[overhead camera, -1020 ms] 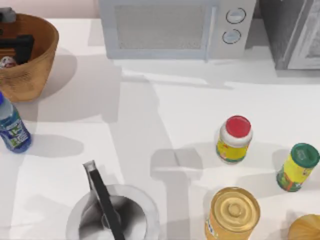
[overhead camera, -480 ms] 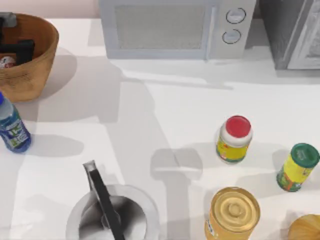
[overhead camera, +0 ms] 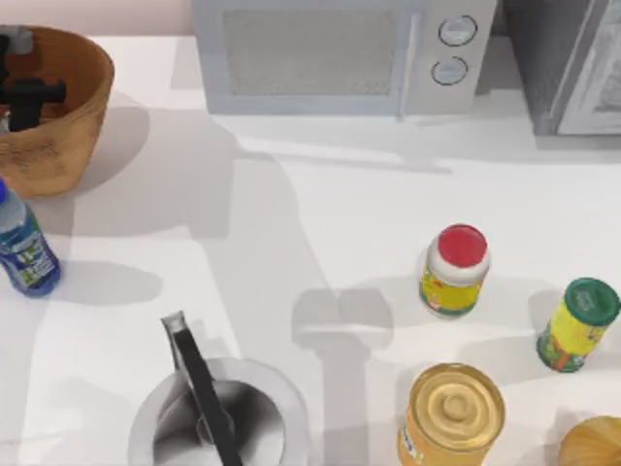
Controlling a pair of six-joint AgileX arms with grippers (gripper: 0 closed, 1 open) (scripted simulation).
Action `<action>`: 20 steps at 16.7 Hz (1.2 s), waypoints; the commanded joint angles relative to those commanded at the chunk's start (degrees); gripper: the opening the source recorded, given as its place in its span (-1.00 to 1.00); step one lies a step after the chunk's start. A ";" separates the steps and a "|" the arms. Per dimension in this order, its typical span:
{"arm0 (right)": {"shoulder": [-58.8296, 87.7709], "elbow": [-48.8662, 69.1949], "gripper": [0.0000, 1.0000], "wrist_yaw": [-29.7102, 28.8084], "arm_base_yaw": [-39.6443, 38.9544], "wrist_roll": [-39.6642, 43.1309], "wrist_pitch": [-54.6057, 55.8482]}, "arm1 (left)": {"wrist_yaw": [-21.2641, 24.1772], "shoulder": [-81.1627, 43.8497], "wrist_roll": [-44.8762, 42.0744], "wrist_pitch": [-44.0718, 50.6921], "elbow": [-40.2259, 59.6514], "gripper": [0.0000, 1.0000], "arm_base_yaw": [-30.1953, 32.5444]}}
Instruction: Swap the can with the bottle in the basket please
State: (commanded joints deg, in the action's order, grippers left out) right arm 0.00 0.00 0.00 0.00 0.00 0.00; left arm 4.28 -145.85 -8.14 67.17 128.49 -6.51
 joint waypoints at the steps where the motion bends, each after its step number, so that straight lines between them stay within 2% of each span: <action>1: 0.00 0.00 1.00 0.00 0.00 0.00 0.00 | 0.00 0.00 0.00 0.00 0.00 -0.51 0.00; 4: 0.00 0.00 1.00 0.00 0.00 0.00 0.00 | 0.00 0.00 0.00 0.00 0.00 -0.96 0.00; 5: 0.00 0.00 1.00 0.00 0.00 0.00 0.00 | 0.00 0.00 0.00 0.00 0.00 -1.00 0.00; 12: 0.00 0.00 1.00 0.00 0.00 0.00 0.00 | 0.00 0.00 0.00 0.00 0.00 -1.00 0.00; 15: 0.00 0.00 1.00 0.00 0.00 0.00 0.00 | -0.57 3.94 0.63 -0.10 -2.39 -1.00 -0.30; 20: 0.00 0.00 1.00 0.00 0.00 0.00 0.00 | -2.03 15.37 -0.45 -9.38 -13.78 -1.00 -1.97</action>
State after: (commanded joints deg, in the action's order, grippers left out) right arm 0.00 0.00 0.00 0.00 0.00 0.00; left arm 2.25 -130.48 -8.59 57.79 114.72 -8.48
